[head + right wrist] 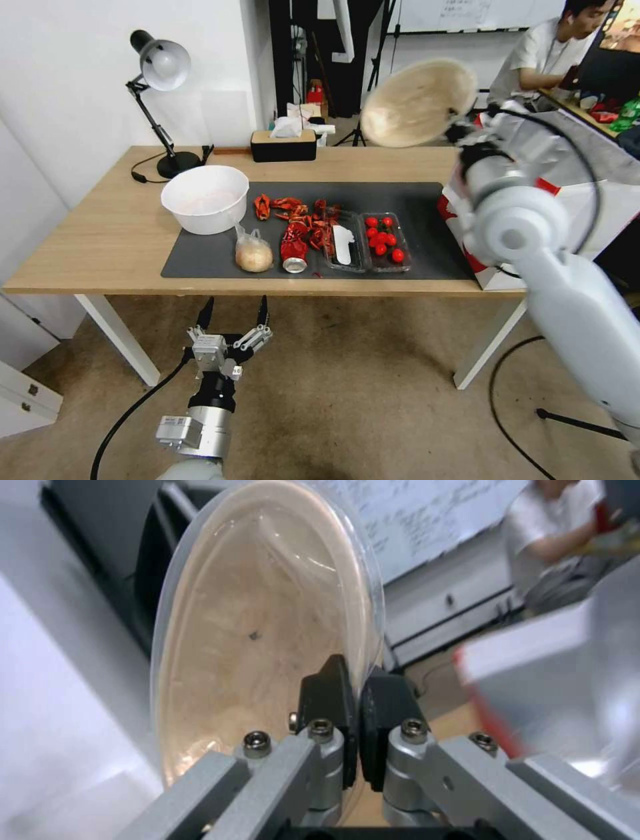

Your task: Pick up the trash from the table and place it into the takeout bag.

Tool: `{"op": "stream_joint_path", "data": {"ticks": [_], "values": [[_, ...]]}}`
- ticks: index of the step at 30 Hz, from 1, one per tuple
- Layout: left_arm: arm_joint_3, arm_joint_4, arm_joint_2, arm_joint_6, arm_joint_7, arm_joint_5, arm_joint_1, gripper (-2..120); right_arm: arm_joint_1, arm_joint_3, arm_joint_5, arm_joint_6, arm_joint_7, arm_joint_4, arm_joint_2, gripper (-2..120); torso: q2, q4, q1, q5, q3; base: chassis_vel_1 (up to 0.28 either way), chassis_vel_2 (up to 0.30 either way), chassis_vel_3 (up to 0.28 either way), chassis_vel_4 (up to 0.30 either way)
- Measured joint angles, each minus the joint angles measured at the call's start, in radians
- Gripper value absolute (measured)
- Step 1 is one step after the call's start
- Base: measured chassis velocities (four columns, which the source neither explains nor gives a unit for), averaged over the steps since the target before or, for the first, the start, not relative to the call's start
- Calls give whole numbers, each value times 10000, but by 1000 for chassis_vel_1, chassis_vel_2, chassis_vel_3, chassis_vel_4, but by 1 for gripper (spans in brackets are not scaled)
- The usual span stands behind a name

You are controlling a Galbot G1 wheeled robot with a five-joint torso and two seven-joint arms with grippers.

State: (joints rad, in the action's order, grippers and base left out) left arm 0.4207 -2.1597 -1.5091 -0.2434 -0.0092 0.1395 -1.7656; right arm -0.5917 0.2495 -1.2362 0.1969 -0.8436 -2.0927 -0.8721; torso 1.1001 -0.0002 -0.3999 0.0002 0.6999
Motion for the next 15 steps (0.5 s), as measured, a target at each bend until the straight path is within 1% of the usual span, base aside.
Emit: {"op": "stream_joint_path", "data": {"ticks": [1, 4, 5, 8, 9, 12, 13, 15], "values": [[0, 0, 0, 0, 0, 0, 0, 100, 0, 0, 0, 0, 0, 0, 0, 0, 0, 0, 0, 0, 0, 0, 0, 0, 0], [-70, 70, -23, 18, 23, -52, 38, 100, -261, 792, -103, 0, 50, -192, 432, 0, 0, 2, 0, 1, 0, 0, 0, 0, 0], [-70, 70, -23, 18, 23, -52, 38, 100, -261, 792, -103, 0, 50, -192, 432, 0, 0, 2, 0, 1, 0, 0, 0, 0, 0], [-113, 112, -38, 24, 49, -73, 52, 100, -554, 1462, -32, -4, 53, -313, 895, 0, 0, 1, 0, -1, 0, 0, 0, 0, 0], [-113, 112, -38, 24, 49, -73, 52, 100, -554, 1462, -32, -4, 53, -313, 895, 0, 0, 1, 0, -1, 0, 0, 0, 0, 0], [-115, 131, -32, 25, 61, -74, 58, 100, -967, 2090, 194, -9, 49, -429, 1154, 0, 0, 3, 0, -2, 0, 0, 0, 0, 0], [-115, 131, -32, 25, 61, -74, 58, 100, -967, 2090, 194, -9, 49, -429, 1154, 0, 0, 3, 0, -2, 0, 0, 0, 0, 0], [-113, 138, -13, 25, 64, -69, 64, 100, -1401, 2591, 368, 131, 116, -528, 1311, 0, 0, 3, 1, 0, 0, 0, 0, 0, 0]]}}
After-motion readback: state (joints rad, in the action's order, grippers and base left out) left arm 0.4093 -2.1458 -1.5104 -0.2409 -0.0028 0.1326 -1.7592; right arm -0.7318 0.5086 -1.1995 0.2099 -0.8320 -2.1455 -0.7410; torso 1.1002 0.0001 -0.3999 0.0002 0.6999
